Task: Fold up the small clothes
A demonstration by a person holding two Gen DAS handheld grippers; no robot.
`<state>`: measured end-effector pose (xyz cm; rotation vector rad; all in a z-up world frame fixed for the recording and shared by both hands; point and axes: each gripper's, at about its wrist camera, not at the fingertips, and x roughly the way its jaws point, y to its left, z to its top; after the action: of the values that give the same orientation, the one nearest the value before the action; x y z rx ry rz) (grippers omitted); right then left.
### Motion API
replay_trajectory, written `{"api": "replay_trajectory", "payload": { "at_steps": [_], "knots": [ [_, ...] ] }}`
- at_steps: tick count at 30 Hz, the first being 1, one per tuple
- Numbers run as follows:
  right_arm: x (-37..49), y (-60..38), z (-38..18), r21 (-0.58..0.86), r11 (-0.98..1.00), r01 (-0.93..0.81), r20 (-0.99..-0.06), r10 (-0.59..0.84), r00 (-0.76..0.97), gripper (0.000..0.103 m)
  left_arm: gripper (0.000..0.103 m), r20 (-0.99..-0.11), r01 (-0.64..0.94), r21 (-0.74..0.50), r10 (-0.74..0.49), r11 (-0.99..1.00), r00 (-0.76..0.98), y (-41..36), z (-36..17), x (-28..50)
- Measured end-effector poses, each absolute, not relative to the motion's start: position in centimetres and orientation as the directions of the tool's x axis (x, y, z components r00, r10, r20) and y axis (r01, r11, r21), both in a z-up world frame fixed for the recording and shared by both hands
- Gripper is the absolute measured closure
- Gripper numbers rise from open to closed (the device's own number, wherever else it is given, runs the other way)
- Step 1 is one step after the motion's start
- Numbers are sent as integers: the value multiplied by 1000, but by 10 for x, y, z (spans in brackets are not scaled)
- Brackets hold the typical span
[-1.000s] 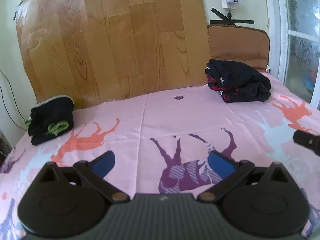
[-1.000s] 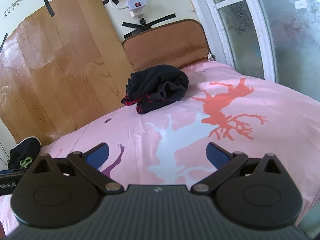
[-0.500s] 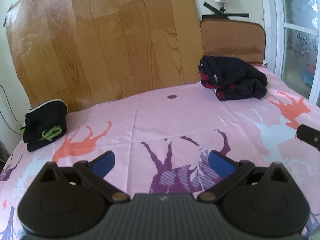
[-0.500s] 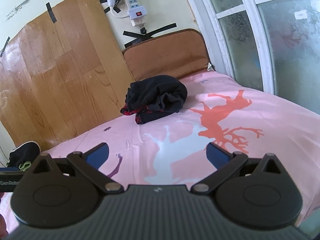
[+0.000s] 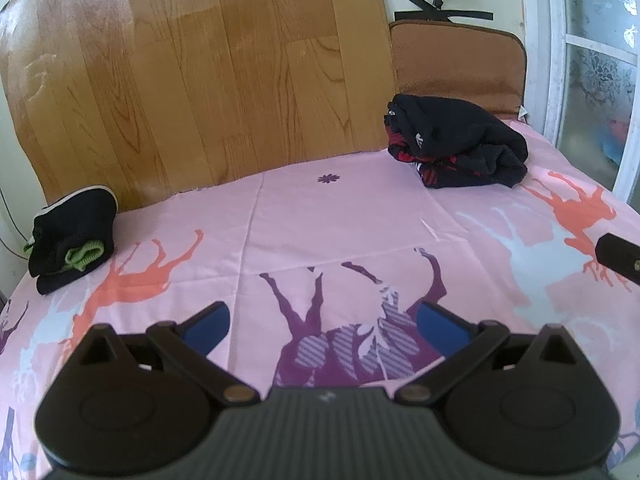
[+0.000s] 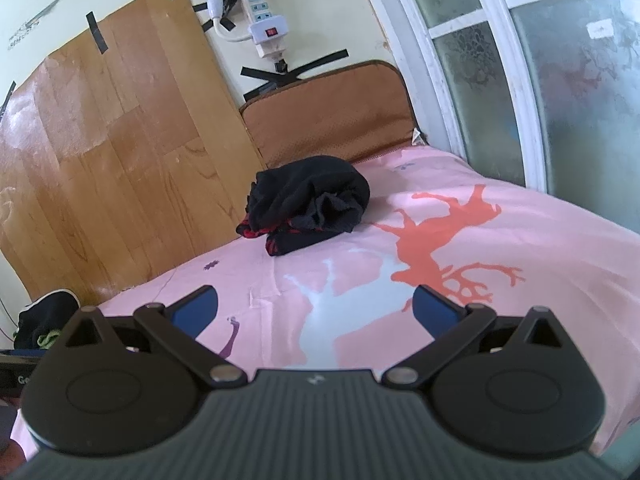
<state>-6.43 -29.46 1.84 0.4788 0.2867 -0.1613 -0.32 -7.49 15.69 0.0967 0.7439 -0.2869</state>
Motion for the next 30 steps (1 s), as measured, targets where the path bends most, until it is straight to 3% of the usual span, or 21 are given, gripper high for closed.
{"api": "replay_trajectory", "payload": {
  "at_steps": [22,30],
  "knots": [
    [-54,-295,16,395,893,217,-302,-96,948,0,0,-659,276,5,-204,961,724,-78,155,6],
    [-53,-292,16,388,897,212,-301,-94,949,0,0,-653,286,-46,-245,957,717,-71,159,4]
  ]
}}
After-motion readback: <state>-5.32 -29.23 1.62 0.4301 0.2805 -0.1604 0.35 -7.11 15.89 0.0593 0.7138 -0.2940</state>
